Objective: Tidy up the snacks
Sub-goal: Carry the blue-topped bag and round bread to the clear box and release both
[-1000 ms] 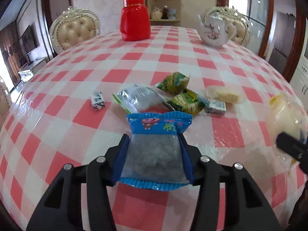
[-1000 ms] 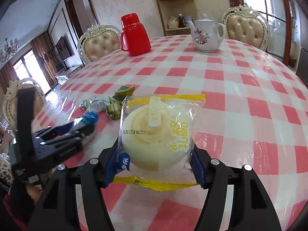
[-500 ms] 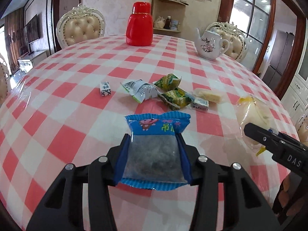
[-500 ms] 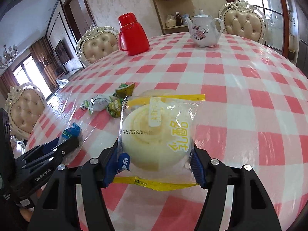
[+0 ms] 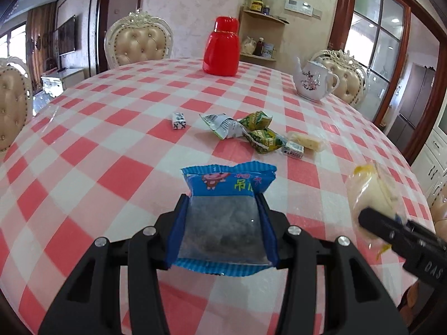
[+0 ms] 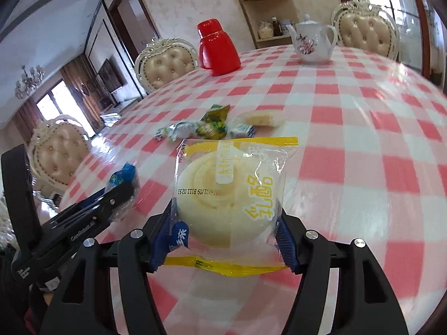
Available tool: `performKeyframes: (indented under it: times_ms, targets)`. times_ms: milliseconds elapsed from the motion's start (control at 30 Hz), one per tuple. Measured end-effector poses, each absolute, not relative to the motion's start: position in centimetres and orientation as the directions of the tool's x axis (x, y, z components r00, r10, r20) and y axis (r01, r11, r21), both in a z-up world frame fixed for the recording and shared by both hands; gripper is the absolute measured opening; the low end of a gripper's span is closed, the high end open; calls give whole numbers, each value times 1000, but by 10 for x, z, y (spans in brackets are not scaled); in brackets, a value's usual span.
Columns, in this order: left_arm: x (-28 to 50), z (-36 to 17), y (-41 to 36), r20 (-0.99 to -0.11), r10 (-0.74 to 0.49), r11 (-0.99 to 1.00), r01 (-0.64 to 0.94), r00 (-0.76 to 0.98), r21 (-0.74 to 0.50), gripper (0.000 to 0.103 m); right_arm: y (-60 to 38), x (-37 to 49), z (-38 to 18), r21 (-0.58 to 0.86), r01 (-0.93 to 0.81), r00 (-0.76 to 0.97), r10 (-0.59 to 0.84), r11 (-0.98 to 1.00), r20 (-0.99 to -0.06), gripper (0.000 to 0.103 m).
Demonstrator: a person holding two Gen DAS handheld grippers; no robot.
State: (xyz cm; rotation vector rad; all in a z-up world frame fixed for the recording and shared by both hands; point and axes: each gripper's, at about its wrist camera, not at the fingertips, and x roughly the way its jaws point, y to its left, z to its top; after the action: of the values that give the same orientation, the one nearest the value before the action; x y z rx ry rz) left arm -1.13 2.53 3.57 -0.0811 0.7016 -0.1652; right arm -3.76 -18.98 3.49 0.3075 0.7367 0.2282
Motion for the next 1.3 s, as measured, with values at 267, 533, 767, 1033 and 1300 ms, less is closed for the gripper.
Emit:
performKeyframes:
  times_ms: [267, 533, 767, 1033, 1300]
  targets:
    - [-42, 39, 22, -616, -173, 985, 125, 769, -121, 48, -189, -72, 37, 389, -99, 725, 334, 916, -603, 63]
    - [-73, 35, 32, -634, -137, 991, 96, 761, -98, 48, -169, -102, 32, 364, -145, 699, 356, 920, -620, 63]
    - [-105, 42, 57, -641, -88, 996, 62, 763, -64, 48, -130, -124, 36, 336, -232, 672, 400, 913, -624, 63]
    - [-153, 46, 104, -646, -26, 1000, 18, 763, -18, 48, -76, -150, 41, 286, -349, 632, 449, 892, -632, 63]
    - [-190, 56, 165, -624, 43, 998, -60, 780, -7, 48, -25, -174, 46, 220, -447, 602, 473, 867, -643, 63]
